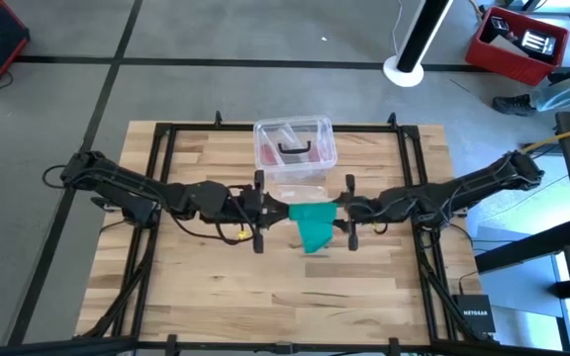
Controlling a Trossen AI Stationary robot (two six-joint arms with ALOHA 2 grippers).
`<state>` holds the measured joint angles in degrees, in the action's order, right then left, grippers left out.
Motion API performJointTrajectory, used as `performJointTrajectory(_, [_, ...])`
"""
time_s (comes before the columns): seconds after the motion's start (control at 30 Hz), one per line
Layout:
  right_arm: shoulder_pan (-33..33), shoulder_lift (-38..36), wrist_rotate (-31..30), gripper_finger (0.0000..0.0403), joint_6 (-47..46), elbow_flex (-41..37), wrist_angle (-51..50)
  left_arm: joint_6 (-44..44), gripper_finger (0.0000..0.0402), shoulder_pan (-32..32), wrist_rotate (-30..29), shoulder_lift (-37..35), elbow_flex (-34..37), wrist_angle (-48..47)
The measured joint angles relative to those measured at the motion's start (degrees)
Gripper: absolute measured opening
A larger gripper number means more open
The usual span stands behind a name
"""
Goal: Roll bandage
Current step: Roll the green bandage
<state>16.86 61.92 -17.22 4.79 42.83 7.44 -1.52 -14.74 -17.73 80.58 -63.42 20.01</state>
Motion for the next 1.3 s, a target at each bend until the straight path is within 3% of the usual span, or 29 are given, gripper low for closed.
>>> performJointTrajectory(0.07, [0.0,0.6,-2.0,0.0052,2.9,0.0,-0.1,0.0,0.0015,0.0,3.5,0.0,0.0,0.8])
performJointTrajectory(0.13, [0.0,0.7,-3.9,0.0016,6.5,0.0,0.5,0.1,0.0015,0.0,7.6,0.0,0.0,0.7])
performJointTrajectory(0.4, [0.0,0.3,-13.4,0.0007,16.1,1.4,0.9,-3.0,0.0015,-1.9,26.7,0.1,0.0,5.8])
performJointTrajectory(0.53, [-0.4,0.3,-15.0,0.0004,18.2,1.4,2.9,-1.4,0.0015,-1.8,33.8,0.0,0.0,9.0])
performJointTrajectory(0.7, [-0.3,0.3,-15.4,0.0003,23.3,5.3,4.0,1.3,0.0015,-0.9,35.1,0.0,0.0,3.6])
performJointTrajectory(0.93, [-0.8,0.3,-20.3,0.0002,31.3,16.0,-4.2,4.3,0.0015,-1.0,35.1,0.4,0.0,-2.8])
performJointTrajectory(1.1, [-0.8,0.3,-20.7,0.0001,31.5,24.5,-11.1,5.2,0.0015,-0.5,31.5,0.6,0.0,-7.1])
performJointTrajectory(1.3, [-0.8,0.3,-20.8,0.0001,31.5,30.5,-17.2,6.4,0.0015,-0.1,31.0,0.6,0.0,-10.6])
